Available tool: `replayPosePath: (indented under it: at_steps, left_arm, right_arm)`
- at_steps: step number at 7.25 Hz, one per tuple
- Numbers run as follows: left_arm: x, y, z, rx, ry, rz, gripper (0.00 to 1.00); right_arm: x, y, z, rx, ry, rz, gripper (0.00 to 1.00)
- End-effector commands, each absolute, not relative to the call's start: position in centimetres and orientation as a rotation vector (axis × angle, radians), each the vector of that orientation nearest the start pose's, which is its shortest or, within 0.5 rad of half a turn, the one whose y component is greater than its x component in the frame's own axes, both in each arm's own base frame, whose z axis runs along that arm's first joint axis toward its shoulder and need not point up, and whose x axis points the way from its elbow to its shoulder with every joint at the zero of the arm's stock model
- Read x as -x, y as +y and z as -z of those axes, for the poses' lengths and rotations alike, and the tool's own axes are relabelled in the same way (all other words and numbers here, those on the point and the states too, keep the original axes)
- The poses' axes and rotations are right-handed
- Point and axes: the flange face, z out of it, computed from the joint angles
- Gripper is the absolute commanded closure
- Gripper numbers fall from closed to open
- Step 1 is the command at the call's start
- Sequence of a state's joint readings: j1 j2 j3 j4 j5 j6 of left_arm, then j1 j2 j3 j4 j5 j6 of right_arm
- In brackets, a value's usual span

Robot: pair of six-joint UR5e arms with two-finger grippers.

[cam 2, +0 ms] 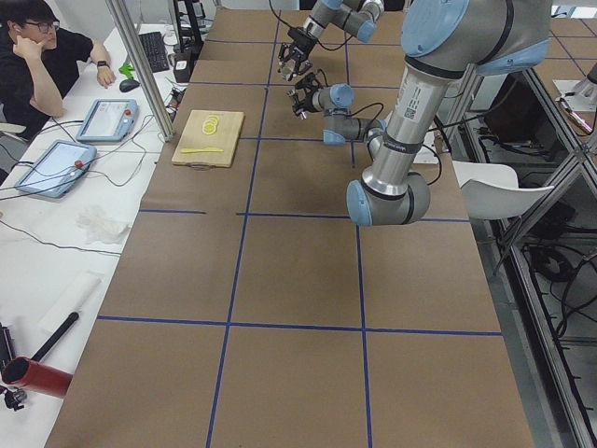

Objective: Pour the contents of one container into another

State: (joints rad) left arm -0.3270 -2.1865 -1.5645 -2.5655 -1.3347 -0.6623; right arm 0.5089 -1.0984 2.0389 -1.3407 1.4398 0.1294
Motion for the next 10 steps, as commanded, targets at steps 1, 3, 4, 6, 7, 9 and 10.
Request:
replayPosePath:
  at_steps: [1,3,4,6,7,9,10]
  left_arm:
    - [-57.6,-35.9,-17.7,-1.075,1.206,-0.269,1.00]
    - [-57.8,-36.0,-17.4,-1.077,1.207,-0.268,1.00]
    - [-57.8,-36.0,-17.5,-1.078,1.206,-0.269,1.00]
    - [-57.8,-35.9,-17.4,-1.078,1.208,-0.267,1.00]
    - [-57.8,-35.9,-17.4,-1.078,1.208,-0.267,1.00]
    - [-57.8,-35.9,-17.4,-1.078,1.208,-0.267,1.00]
    - [-57.8,-35.9,-17.4,-1.077,1.209,-0.266,1.00]
  right_arm:
    - [41.5,-39.8,-17.2,-1.064,-0.563,0.766,1.00]
    - [41.5,-39.9,-17.0,-1.085,-0.538,0.812,1.00]
    - [41.6,-39.8,-17.0,-1.077,-0.515,0.844,1.00]
    - [41.9,-39.9,-16.1,-1.074,-0.460,0.926,1.00]
    - [42.0,-39.8,-16.2,-1.071,-0.459,0.931,1.00]
    - [42.3,-39.6,-15.8,-1.068,-0.459,0.936,1.00]
    - [42.6,-39.5,-15.7,-1.063,-0.456,0.940,1.00]
